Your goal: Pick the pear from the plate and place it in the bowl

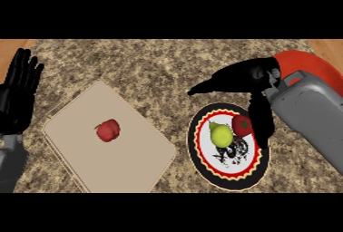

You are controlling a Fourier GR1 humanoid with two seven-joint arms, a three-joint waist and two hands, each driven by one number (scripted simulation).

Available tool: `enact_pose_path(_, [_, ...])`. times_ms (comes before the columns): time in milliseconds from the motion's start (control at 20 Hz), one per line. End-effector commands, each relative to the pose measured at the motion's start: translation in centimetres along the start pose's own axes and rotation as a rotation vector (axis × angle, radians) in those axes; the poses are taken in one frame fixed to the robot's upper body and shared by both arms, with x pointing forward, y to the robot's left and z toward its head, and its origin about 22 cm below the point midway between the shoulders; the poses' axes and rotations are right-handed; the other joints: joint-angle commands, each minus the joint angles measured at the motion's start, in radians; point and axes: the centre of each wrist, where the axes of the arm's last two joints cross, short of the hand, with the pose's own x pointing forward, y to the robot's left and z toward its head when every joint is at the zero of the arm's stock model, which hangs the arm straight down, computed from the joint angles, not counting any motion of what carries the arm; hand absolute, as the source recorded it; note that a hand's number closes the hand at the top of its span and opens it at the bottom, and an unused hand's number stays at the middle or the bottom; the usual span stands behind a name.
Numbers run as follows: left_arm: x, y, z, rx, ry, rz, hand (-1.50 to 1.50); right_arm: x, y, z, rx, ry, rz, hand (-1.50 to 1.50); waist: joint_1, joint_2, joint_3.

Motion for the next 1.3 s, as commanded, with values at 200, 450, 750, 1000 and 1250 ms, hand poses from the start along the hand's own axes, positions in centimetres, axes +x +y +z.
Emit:
enact_pose_path(200, [-0.5,0.8,-0.3,0.006,0.001,-0.007,0.00,-0.4,2.7,-3.5,0.056,0.043,0.030,-1.50,-0.005,-0.001,0.000])
enact_pose_path(450, [-1.2,-0.4,0.4,0.001,-0.003,-0.009,0.00,-2.2,4.3,-5.1,0.081,0.049,-0.002,-1.50,-0.005,0.000,0.000])
enact_pose_path(750, [-0.9,0.7,0.6,-0.004,-0.007,0.001,0.00,-3.4,6.0,-7.4,0.083,0.082,0.006,-1.50,0.000,0.000,0.000])
enact_pose_path(1000, [0.2,0.1,-0.8,0.003,-0.001,0.000,0.00,-5.0,6.4,-8.3,0.054,0.057,-0.006,-1.50,-0.003,-0.001,0.000])
enact_pose_path(1250, [-0.5,-1.6,0.3,-0.014,0.001,-0.008,0.00,-8.0,6.8,-8.5,0.085,0.020,-0.003,-1.50,0.003,0.002,0.001])
